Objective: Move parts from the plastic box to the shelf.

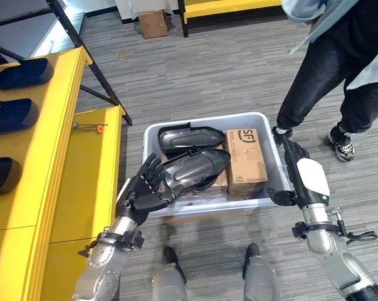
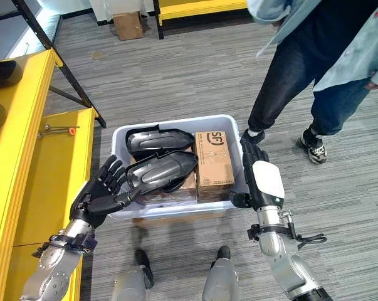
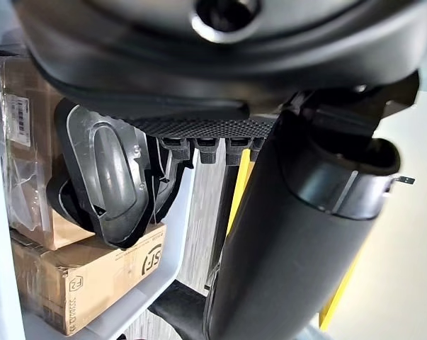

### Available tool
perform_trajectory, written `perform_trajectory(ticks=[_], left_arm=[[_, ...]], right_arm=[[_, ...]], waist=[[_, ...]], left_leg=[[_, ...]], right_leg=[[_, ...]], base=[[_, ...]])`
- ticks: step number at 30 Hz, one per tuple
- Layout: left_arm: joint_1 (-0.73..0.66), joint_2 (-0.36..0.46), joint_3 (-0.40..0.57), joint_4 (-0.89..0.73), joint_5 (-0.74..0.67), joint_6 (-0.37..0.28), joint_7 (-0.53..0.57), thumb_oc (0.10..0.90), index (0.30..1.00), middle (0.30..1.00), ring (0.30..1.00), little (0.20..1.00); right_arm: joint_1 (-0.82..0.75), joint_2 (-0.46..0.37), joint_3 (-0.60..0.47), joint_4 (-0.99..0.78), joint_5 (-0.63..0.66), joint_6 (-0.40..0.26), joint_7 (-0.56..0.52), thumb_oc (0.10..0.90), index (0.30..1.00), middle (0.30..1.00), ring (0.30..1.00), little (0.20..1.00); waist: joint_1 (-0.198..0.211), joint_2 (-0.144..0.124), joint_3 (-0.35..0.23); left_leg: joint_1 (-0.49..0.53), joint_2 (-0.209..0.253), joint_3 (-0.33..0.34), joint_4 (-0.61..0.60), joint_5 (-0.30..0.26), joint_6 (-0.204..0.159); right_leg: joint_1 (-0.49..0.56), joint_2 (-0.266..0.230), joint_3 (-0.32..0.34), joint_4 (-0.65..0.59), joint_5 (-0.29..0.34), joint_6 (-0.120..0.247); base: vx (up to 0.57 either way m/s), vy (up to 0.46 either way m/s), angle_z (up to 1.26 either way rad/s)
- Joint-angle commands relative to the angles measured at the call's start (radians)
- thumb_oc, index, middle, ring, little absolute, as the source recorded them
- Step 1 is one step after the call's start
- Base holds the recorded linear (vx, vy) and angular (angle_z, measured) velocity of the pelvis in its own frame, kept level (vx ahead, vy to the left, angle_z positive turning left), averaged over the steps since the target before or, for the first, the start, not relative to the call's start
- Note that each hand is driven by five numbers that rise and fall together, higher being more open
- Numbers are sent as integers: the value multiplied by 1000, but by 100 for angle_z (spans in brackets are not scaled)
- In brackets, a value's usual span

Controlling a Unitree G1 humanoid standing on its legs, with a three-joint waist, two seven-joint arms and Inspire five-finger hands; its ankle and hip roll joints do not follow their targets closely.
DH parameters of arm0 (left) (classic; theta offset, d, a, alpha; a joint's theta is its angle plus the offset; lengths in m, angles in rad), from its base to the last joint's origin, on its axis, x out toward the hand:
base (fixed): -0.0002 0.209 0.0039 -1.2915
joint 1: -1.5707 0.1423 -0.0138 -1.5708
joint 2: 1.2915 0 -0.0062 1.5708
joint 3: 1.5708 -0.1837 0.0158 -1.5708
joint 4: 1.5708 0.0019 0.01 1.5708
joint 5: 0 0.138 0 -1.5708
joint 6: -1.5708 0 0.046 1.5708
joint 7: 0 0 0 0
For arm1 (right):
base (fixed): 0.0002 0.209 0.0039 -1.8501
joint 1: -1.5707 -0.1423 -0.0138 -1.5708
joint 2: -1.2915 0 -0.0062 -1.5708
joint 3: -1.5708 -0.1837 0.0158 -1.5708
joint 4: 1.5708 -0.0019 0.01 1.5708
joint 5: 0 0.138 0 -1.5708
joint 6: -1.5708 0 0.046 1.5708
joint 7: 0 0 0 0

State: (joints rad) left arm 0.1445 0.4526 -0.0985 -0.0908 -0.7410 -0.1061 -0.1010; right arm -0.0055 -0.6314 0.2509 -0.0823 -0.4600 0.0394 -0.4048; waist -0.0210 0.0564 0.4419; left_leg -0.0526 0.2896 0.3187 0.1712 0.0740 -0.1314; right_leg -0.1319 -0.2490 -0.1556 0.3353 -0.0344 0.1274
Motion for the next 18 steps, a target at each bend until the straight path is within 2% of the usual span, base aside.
perform_trajectory(ticks=[1, 2, 3, 5, 7, 13, 15, 18], left_arm=[[-38, 16, 6, -124, -17, -71, -24, 900, 1000, 1000, 1000, 1000], [-38, 14, 5, -125, -18, -70, -25, 900, 1000, 1000, 1000, 1000], [-38, 14, 6, -126, -18, -68, -26, 900, 1000, 1000, 1000, 1000], [-38, 14, 7, -128, -18, -62, -31, 900, 1000, 1000, 1000, 1000], [-37, 15, 6, -130, -10, -51, -30, 900, 1000, 1000, 1000, 1000], [-20, 14, 15, -137, 9, -36, -22, 900, 1000, 1000, 1000, 1000], [-18, 13, 18, -131, 7, -37, -9, 900, 1000, 1000, 1000, 1000], [-22, 12, 16, -126, 2, -50, 15, 900, 1000, 1000, 1000, 1000]], right_arm=[[-124, 12, 1, -102, 27, -81, -4, 900, 1000, 1000, 1000, 1000], [-131, 17, 16, -106, 112, -79, 40, 900, 1000, 1000, 1000, 1000], [-131, 18, 19, -107, 130, -78, 51, 900, 1000, 1000, 1000, 1000], [-135, 23, 29, -106, 127, -88, 67, 900, 1000, 1000, 1000, 1000], [-143, 25, 47, -107, 180, -88, 134, 900, 1000, 1000, 1000, 1000], [-172, 39, 103, -118, 169, -96, 217, 900, 1000, 1000, 1000, 1000], [-202, 50, 141, -123, 244, -82, 293, 900, 1000, 1000, 1000, 1000], [-230, 62, 172, -109, 241, -86, 295, 900, 1000, 1000, 1000, 1000]], waist=[[25, -11, -62], [29, -10, -65], [29, -10, -65], [33, -9, -67], [39, -9, -68], [58, -3, -72], [69, 5, -68], [78, 11, -64]], left_leg=[[15, -25, -59, 49, -113, 30], [17, -24, -60, 49, -113, 29], [17, -24, -60, 49, -113, 29], [19, -25, -62, 47, -113, 28], [21, -25, -65, 49, -113, 28], [19, -25, -72, 52, -112, 25], [12, -22, -76, 55, -107, 20], [9, -21, -79, 54, -103, 19]], right_leg=[[46, 21, -40, 93, -162, -13], [48, 18, -42, 93, -162, -13], [48, 17, -43, 94, -162, -13], [51, 13, -47, 94, -162, -13], [52, 9, -52, 101, -163, -13], [50, -1, -68, 117, -169, -16], [44, -10, -78, 131, -173, -18], [39, -18, -91, 145, -177, -21]], base=[[0, 0, 0], [0, 0, 0], [0, 0, 0], [10, 2, 2], [28, -5, 7], [16, -4, 10], [-12, 31, 7], [-11, 37, 10]])
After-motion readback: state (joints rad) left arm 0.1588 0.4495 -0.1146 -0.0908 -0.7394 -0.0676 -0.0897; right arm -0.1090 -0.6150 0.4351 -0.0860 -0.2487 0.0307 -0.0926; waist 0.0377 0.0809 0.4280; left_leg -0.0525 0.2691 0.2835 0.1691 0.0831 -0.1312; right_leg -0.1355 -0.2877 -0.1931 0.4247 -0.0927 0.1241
